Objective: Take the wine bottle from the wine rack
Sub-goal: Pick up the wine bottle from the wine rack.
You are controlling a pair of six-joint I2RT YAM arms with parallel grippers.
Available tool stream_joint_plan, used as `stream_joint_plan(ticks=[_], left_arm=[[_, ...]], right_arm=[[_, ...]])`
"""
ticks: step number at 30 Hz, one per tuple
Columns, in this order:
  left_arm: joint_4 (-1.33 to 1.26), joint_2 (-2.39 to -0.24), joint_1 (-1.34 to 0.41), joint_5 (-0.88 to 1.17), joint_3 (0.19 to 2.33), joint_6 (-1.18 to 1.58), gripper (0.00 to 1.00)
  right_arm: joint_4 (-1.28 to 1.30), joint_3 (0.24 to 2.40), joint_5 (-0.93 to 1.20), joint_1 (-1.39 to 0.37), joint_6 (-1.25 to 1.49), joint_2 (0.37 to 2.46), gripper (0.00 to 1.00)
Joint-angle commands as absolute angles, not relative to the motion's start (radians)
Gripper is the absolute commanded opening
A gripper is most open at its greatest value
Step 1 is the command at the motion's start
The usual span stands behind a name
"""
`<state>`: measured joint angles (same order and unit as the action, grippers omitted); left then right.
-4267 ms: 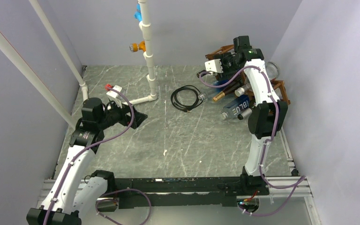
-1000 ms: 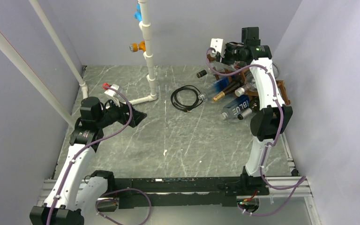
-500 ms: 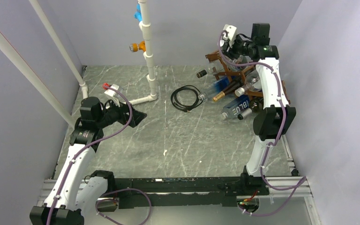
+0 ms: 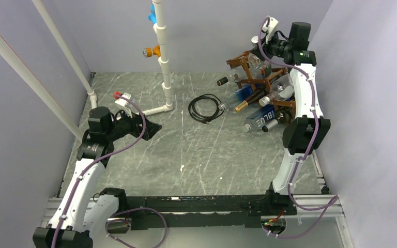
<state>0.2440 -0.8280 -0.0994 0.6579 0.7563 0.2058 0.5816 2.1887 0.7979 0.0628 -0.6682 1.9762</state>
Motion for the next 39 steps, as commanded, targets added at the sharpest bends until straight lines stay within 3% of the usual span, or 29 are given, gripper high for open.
stream_joint_plan(ticks=[1, 39], left_arm=[[0.194, -0.818, -0.094, 0.683, 0.753, 0.219, 0.99], [0.181, -0.832, -0.084, 0.7, 0.75, 0.23, 0.99]], right_arm=[[0.352, 2.271, 0.845, 0.092, -0.555, 1.884, 0.0], [0.047, 2.305, 0.963, 0.147, -0.111, 1.886, 0.0]])
